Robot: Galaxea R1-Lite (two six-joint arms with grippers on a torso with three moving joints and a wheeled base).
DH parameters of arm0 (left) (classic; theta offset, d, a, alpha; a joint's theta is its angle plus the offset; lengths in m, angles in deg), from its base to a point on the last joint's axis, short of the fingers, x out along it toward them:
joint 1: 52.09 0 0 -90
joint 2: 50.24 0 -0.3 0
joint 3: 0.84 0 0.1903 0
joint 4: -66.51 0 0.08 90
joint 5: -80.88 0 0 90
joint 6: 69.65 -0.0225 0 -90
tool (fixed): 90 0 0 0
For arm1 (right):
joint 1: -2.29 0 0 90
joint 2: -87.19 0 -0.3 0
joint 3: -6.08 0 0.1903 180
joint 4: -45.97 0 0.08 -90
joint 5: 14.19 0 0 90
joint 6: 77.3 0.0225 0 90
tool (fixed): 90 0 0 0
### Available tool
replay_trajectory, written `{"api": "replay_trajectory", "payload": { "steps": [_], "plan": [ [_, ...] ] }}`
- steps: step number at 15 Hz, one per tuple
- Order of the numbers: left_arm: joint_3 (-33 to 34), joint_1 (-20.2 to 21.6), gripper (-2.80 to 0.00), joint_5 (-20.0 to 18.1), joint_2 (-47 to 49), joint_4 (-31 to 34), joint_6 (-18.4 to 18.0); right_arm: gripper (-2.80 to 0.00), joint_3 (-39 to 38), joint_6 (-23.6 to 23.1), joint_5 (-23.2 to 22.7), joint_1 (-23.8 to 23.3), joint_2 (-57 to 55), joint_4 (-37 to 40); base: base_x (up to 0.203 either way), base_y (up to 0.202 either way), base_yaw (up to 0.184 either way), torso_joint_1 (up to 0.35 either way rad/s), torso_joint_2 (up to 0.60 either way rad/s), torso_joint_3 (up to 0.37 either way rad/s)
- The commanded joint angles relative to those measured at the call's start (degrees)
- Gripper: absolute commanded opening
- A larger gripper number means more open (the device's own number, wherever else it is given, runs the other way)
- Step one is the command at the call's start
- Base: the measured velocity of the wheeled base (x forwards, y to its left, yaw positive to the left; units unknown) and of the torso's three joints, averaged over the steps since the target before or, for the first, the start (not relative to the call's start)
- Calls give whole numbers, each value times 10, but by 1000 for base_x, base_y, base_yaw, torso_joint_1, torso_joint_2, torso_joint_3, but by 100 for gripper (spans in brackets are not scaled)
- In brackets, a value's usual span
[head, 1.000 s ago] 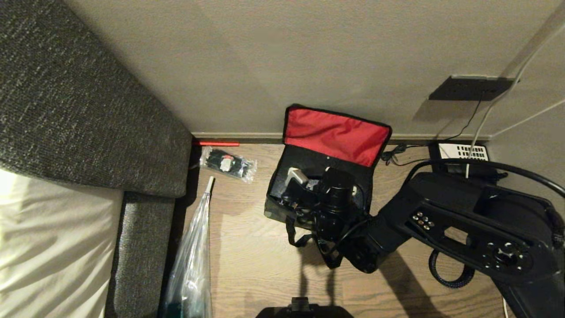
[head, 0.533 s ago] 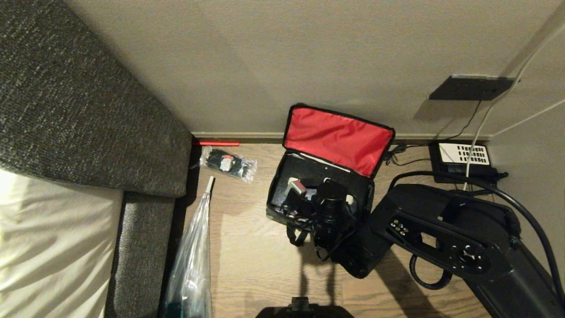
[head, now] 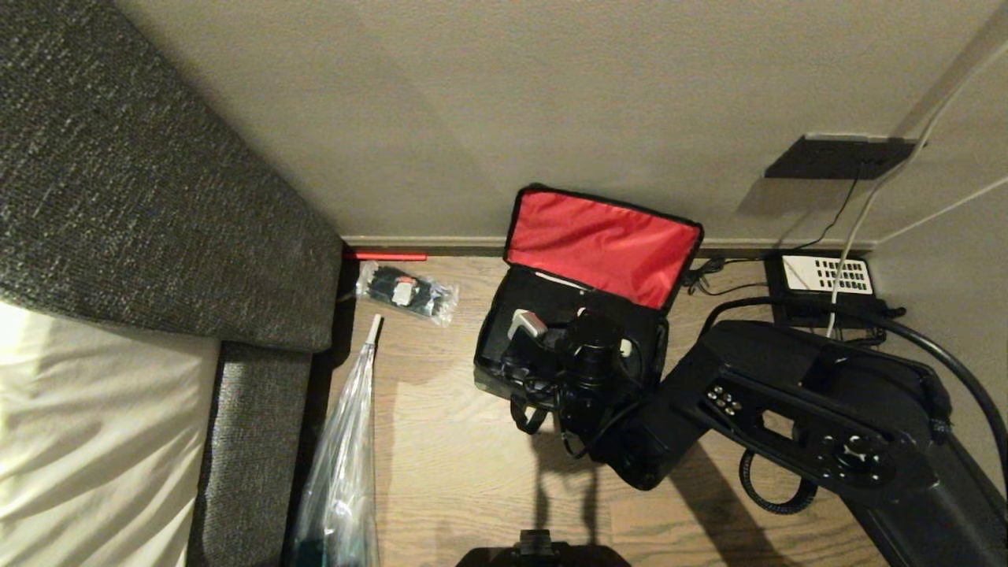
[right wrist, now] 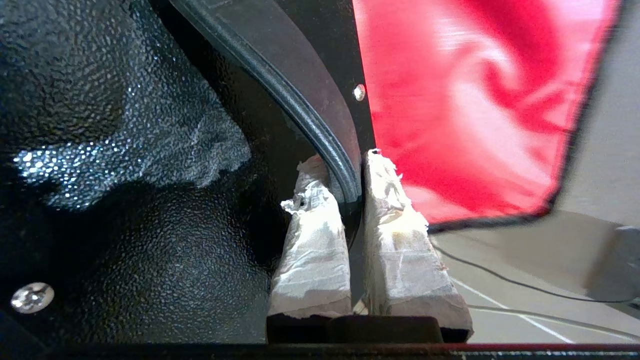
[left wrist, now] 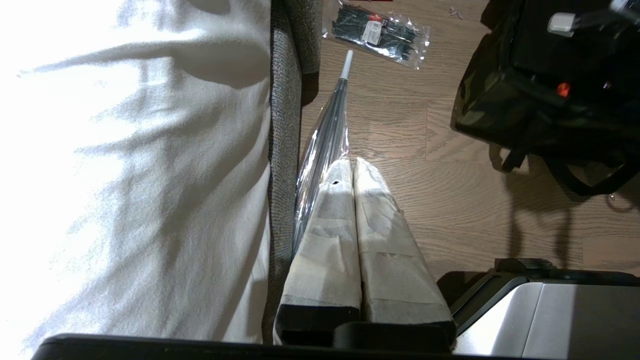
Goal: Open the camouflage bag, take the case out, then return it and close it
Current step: Lift the black box
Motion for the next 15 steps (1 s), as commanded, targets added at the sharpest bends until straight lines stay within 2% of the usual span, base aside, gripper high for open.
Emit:
{"api": "replay_trajectory", "payload": {
  "steps": [1, 10, 15],
  "plan": [
    [0, 0, -280, 0, 1, 1, 0, -280, -3, -6, 1, 0, 30, -3, 0, 0, 0, 0, 0, 0],
    [0, 0, -280, 0, 1, 1, 0, -280, -20, -14, -1, 2, 101, 25, 0, 0, 0, 0, 0, 0],
    [0, 0, -280, 0, 1, 1, 0, -280, -19, 19, -1, 2, 73, 33, 0, 0, 0, 0, 0, 0]
  ]
}}
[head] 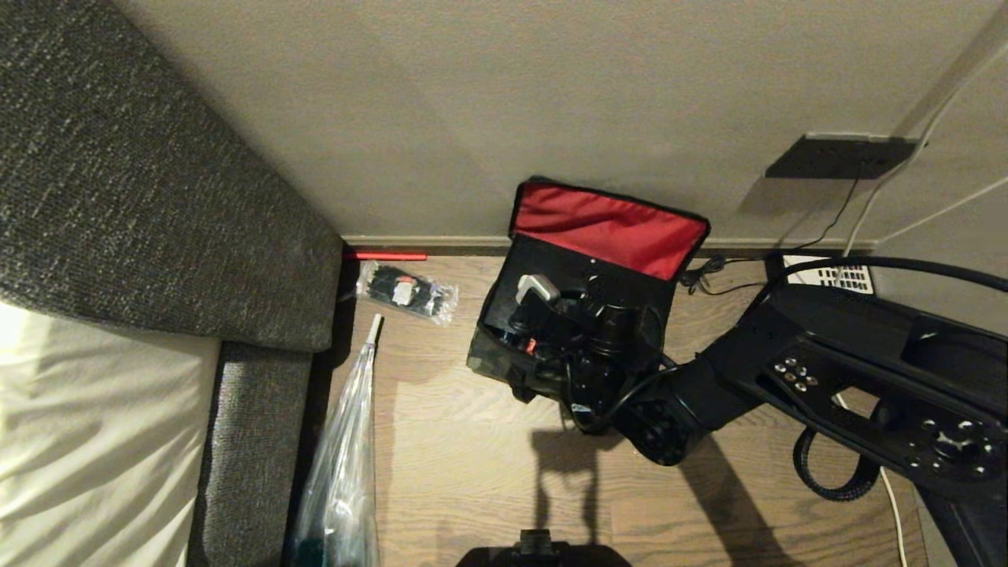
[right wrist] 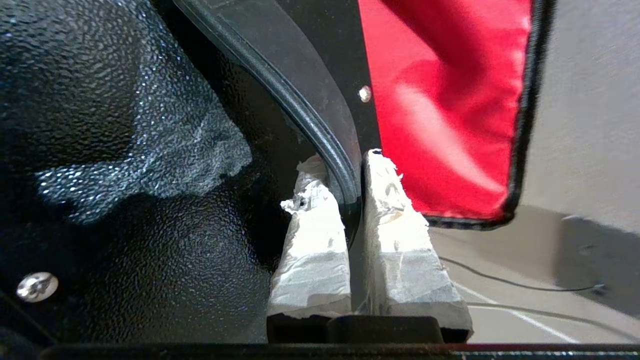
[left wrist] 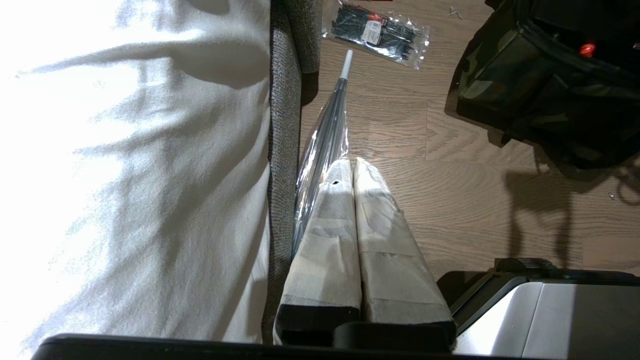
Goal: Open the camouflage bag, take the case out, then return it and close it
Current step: Lift the black box
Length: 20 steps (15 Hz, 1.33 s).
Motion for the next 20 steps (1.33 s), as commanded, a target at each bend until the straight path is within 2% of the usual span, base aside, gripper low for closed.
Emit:
{"api": "replay_trajectory", "payload": {
  "steps": [1, 3, 4, 6, 7, 20],
  "plan": [
    [0, 0, -280, 0, 1, 0, 0, -280, 3, 13, 2, 0, -20, -4, 0, 0, 0, 0, 0, 0],
    [0, 0, -280, 0, 1, 0, 0, -280, 4, 44, 2, 0, -34, 6, 0, 0, 0, 0, 0, 0],
    [0, 0, -280, 0, 1, 0, 0, -280, 6, 75, -10, 0, -41, 20, 0, 0, 0, 0, 0, 0],
    [0, 0, -280, 0, 1, 0, 0, -280, 7, 138, -64, 0, -45, 65, 0, 0, 0, 0, 0, 0],
    [0, 0, -280, 0, 1, 0, 0, -280, 8, 151, -69, -1, -45, 82, 0, 0, 0, 0, 0, 0],
    [0, 0, -280, 0, 1, 0, 0, -280, 11, 187, -74, -1, -27, 93, 0, 0, 0, 0, 0, 0]
  ]
}}
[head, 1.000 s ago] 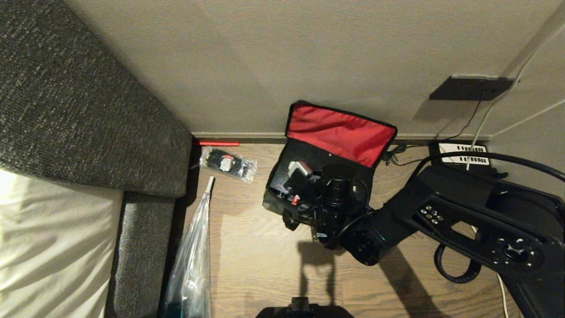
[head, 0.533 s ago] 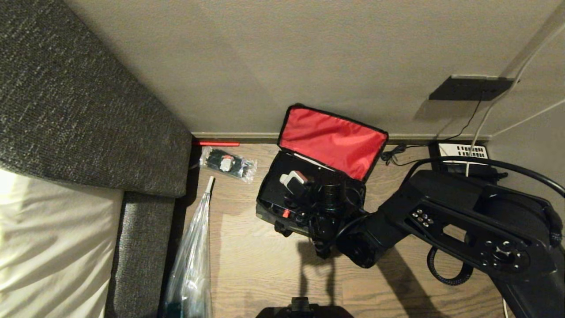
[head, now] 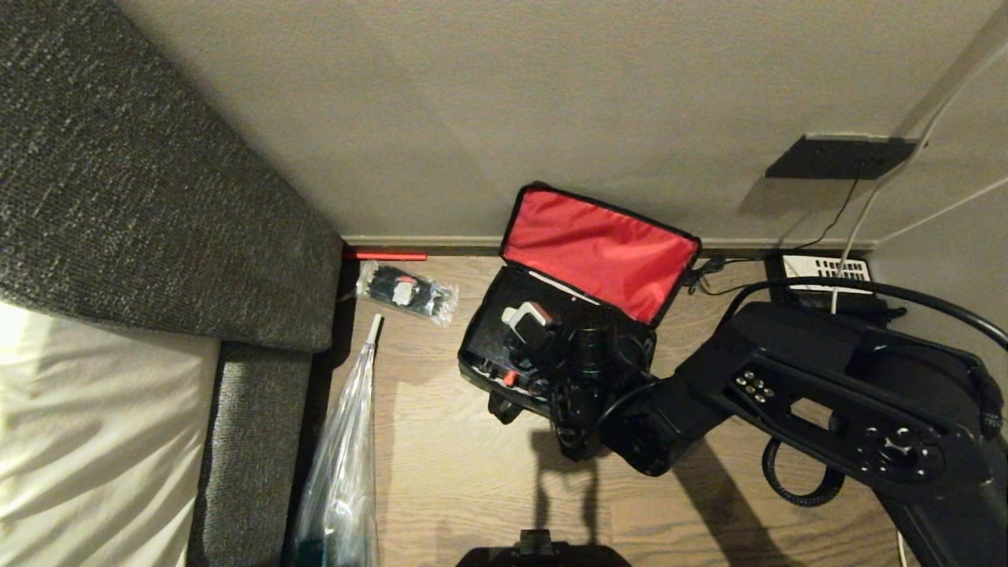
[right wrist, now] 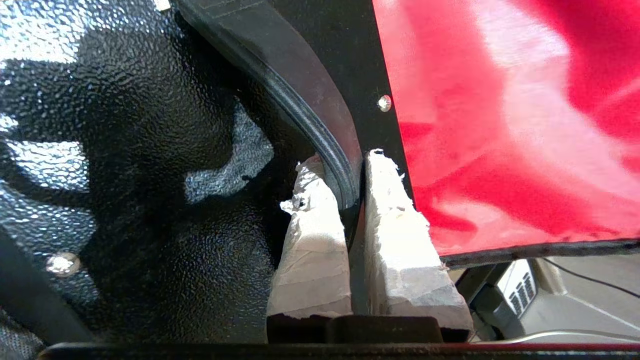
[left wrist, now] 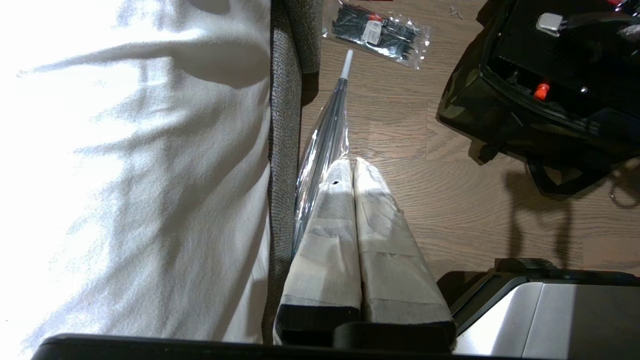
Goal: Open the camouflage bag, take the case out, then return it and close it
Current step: Lift the black box
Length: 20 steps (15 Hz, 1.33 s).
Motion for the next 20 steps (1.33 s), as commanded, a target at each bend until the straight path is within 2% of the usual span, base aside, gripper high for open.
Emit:
{"api": "replay_trajectory", "payload": {
  "steps": [1, 20],
  "plan": [
    [0, 0, -280, 0, 1, 0, 0, -280, -6, -3, 2, 1, 27, 6, 0, 0, 0, 0, 0, 0],
    [0, 0, -280, 0, 1, 0, 0, -280, -43, -8, 7, 14, 241, 157, 0, 0, 0, 0, 0, 0]
  ]
}}
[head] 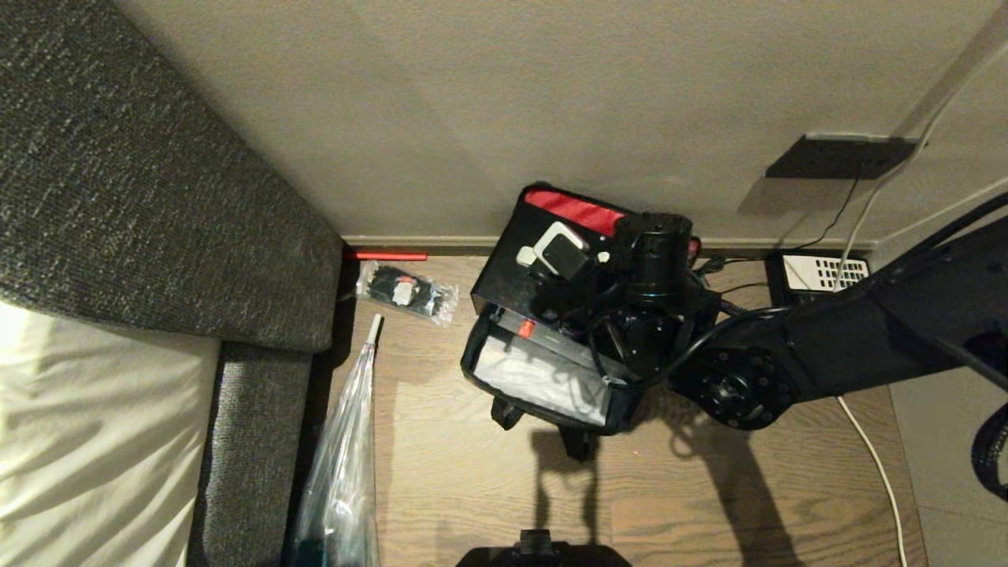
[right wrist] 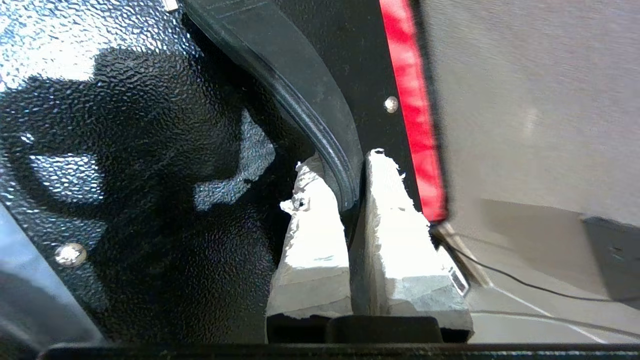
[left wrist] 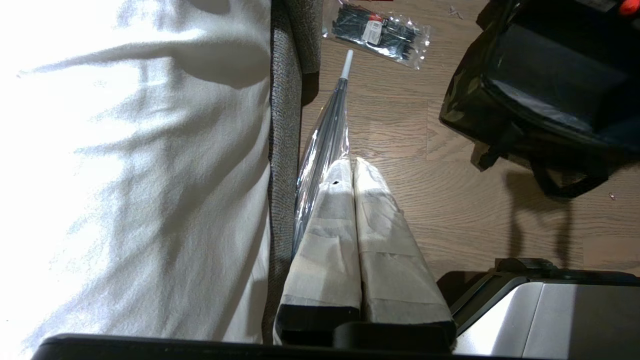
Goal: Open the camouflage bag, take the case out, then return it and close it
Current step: Lift the black box, then release the handle
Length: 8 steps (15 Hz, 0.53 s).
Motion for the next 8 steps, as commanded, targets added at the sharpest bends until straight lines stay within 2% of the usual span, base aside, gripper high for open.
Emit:
{"api": "replay_trajectory", "payload": {
  "steps": [1, 5, 8],
  "plan": [
    [0, 0, -280, 0, 1, 0, 0, -280, -7, -4, 5, 1, 36, 11, 0, 0, 0, 0, 0, 0],
    [0, 0, -280, 0, 1, 0, 0, -280, -33, -15, 8, 1, 71, 24, 0, 0, 0, 0, 0, 0],
    [0, 0, -280, 0, 1, 0, 0, -280, -61, -19, 34, -1, 99, 25, 0, 0, 0, 0, 0, 0]
  ]
}}
